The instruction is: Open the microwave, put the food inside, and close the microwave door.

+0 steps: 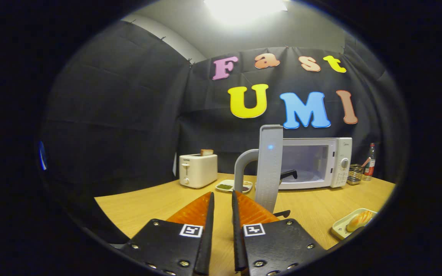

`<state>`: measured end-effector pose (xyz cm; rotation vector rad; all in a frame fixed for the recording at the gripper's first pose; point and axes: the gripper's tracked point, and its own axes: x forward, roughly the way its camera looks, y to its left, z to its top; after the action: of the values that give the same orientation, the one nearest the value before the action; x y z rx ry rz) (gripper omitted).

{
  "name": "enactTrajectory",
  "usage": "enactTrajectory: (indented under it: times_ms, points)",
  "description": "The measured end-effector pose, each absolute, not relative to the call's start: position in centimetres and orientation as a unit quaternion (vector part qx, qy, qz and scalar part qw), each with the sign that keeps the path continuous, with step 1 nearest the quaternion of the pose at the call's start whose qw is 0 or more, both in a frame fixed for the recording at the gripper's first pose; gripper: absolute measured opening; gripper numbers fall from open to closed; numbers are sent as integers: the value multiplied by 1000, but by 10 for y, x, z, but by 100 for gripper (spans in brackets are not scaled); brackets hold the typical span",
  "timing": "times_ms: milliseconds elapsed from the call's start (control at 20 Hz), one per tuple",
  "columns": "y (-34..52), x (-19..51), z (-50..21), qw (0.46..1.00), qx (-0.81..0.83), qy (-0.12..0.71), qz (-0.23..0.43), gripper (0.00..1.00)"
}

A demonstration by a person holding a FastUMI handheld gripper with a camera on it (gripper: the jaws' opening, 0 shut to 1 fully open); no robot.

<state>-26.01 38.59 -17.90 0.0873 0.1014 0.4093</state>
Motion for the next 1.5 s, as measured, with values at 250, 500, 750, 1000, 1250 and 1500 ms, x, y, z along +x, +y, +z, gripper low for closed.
enactTrajectory:
  times_ms: [250,500,750,1000,1250,1500]
  points:
    - [371,-271,-174,960,30,58,274,80]
    - [334,-295,-190,922,45,101,370,92]
    - [234,-286,-196,914,64,117,384,92]
    - [150,-280,-224,917,43,138,372,92]
    - [78,-272,-270,925,7,190,329,92]
    - [56,-283,-299,914,-27,243,325,92]
